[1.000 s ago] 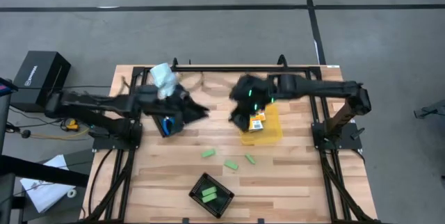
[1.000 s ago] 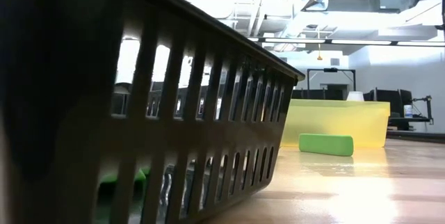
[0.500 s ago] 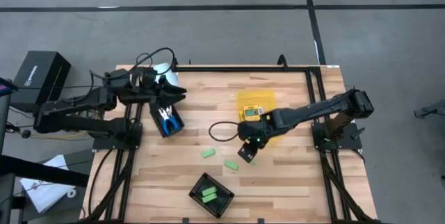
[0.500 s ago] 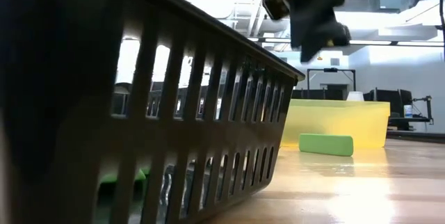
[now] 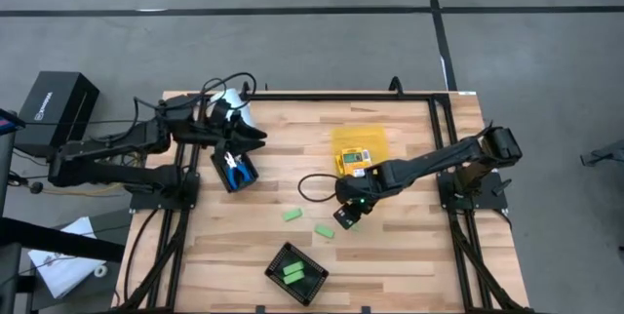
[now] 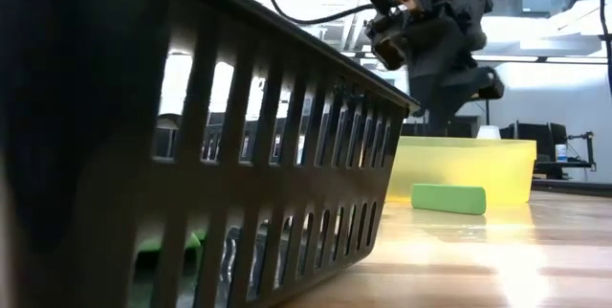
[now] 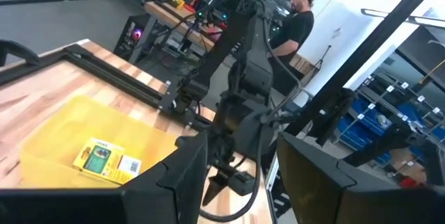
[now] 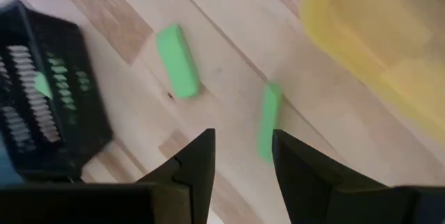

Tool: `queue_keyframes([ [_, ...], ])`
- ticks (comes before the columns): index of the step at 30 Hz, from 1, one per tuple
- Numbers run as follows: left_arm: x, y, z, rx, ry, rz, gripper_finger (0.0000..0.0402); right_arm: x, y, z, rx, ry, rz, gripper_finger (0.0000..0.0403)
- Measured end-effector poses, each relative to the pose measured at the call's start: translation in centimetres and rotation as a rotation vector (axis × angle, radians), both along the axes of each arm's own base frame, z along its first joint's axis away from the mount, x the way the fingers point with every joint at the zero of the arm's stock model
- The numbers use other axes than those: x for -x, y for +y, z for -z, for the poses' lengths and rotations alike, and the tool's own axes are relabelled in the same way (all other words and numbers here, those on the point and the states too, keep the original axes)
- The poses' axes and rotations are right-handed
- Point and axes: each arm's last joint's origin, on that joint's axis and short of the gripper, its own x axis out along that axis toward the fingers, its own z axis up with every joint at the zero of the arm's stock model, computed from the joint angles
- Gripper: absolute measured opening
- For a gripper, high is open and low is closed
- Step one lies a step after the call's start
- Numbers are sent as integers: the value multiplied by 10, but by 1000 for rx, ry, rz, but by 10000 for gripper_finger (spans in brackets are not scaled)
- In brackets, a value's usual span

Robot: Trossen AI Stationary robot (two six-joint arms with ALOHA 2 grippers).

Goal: Pick & Place School Supplies
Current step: Put the green eraser into the bottom black bin

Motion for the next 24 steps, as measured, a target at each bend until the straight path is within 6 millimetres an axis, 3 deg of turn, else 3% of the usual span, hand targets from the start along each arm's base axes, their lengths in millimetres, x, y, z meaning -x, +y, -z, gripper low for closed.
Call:
queue_keyframes([
  [7,0,0,-1,3,-4,-1,168,0,0,15,1,81,14,134],
  [24,-1,0,0,16,4,-3,168,-14,13,41,-56,92,10,134],
])
